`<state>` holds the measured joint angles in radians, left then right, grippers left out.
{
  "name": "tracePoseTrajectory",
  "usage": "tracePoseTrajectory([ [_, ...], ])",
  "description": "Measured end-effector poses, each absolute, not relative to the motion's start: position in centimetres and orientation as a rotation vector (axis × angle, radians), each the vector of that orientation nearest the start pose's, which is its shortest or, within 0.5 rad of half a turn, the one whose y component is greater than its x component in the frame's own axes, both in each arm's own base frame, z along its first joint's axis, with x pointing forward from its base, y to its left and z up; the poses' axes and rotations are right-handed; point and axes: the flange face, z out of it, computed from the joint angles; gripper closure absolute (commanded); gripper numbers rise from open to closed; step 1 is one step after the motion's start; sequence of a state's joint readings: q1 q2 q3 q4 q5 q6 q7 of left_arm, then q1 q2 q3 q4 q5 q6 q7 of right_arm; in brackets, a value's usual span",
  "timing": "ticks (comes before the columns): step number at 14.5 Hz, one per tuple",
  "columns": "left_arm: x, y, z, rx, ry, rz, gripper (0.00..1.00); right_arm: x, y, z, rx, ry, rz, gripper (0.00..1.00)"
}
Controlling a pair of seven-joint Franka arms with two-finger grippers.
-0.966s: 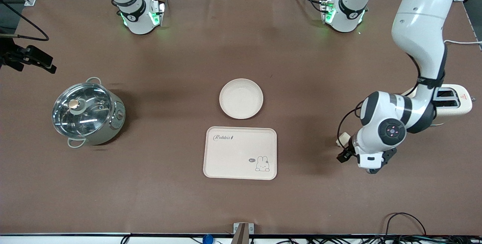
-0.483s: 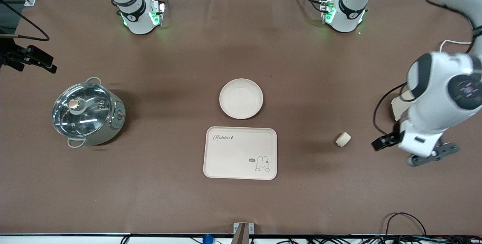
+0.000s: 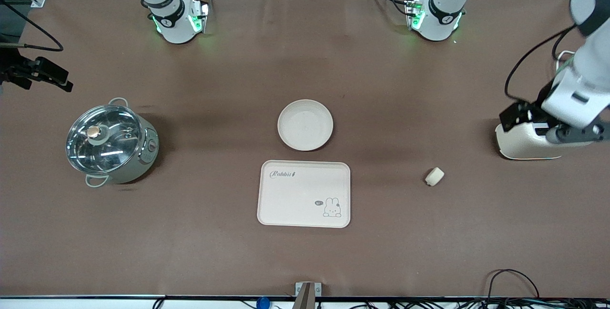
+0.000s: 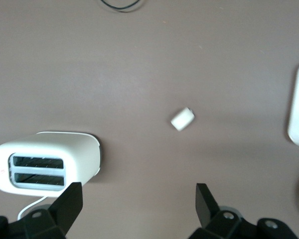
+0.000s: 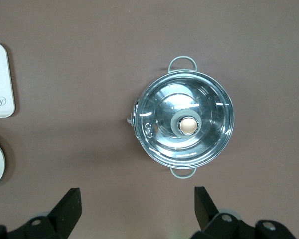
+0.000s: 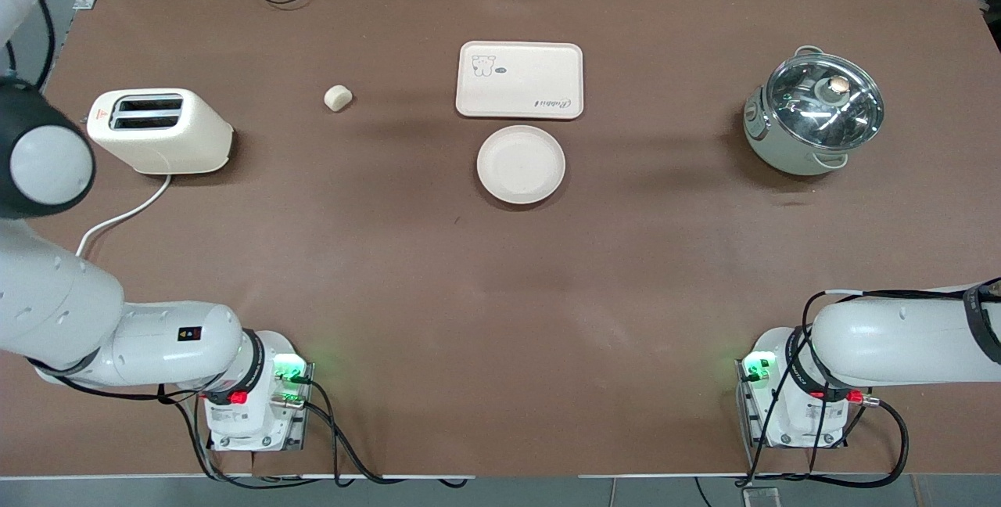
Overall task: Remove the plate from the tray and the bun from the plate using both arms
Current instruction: 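Open the left gripper and raise it away from the bun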
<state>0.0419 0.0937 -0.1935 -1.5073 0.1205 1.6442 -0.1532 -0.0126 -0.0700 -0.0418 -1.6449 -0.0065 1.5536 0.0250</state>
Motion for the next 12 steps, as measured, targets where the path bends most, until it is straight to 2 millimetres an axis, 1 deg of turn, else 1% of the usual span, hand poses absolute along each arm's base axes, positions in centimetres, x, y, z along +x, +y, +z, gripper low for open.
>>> tracePoseTrajectory([
  [2,56.2,-7.3,63.8,-3.051,0.058,-0.097,0.0,52.9,-3.0,62.6,-3.142,0.124,0.032,0.0],
  [4,54.3,-7.7,65.4,-3.077,0.072,-0.085,0.0,52.9,-3.0,62.6,-3.142,0.123,0.033,0.0],
  [6,52.8,-7.9,65.9,-3.094,0.081,-0.077,0.0,52.9,-3.0,62.6,-3.142,0.122,0.038,0.0],
  [9,50.7,-8.0,65.6,-3.103,0.093,-0.048,0.0,52.9,-3.0,62.6,-3.142,0.121,0.043,0.0],
  [12,49.4,-8.1,65.7,-3.097,0.095,-0.026,0.0,52.9,-3.0,62.5,-3.142,0.12,0.046,0.0],
])
